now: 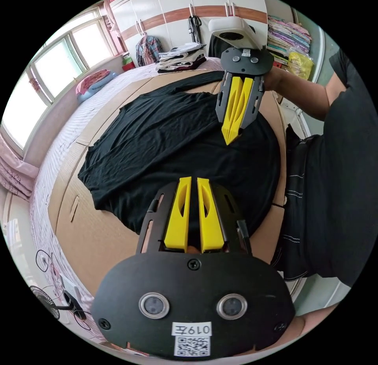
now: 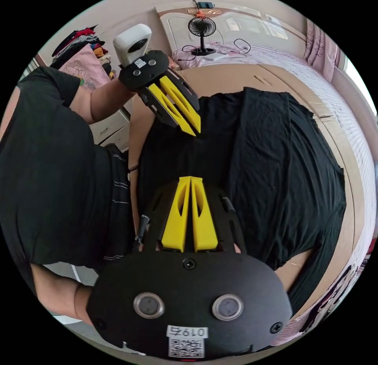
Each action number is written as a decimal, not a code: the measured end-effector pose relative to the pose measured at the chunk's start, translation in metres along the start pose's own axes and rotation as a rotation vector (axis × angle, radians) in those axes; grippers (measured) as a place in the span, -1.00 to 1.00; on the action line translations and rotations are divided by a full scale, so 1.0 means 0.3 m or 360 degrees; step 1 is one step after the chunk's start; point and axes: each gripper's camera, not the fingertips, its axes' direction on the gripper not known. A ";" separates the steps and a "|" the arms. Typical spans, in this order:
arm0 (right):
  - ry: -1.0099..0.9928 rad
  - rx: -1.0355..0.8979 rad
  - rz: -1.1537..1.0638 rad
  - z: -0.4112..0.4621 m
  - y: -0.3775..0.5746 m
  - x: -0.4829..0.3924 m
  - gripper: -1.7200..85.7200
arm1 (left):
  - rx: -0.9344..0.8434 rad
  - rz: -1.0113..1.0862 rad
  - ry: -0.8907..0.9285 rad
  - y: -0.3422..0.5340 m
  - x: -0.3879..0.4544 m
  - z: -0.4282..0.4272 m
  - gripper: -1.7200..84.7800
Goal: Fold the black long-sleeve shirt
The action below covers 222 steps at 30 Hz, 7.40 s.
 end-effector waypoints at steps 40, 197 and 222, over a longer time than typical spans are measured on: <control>0.0094 -0.0043 0.0228 0.029 -0.398 1.383 -0.98 | -0.0012 -0.0555 0.0012 -0.539 -1.486 0.002 -0.91; 0.0101 0.0234 0.0855 -0.630 0.877 -0.030 -0.88 | 0.0026 0.0171 -0.0337 -0.401 1.110 0.841 -0.81; 0.0104 0.0268 0.0929 -0.680 0.985 -0.028 -0.93 | 0.0027 0.0116 -0.0248 -0.468 1.183 0.929 -0.87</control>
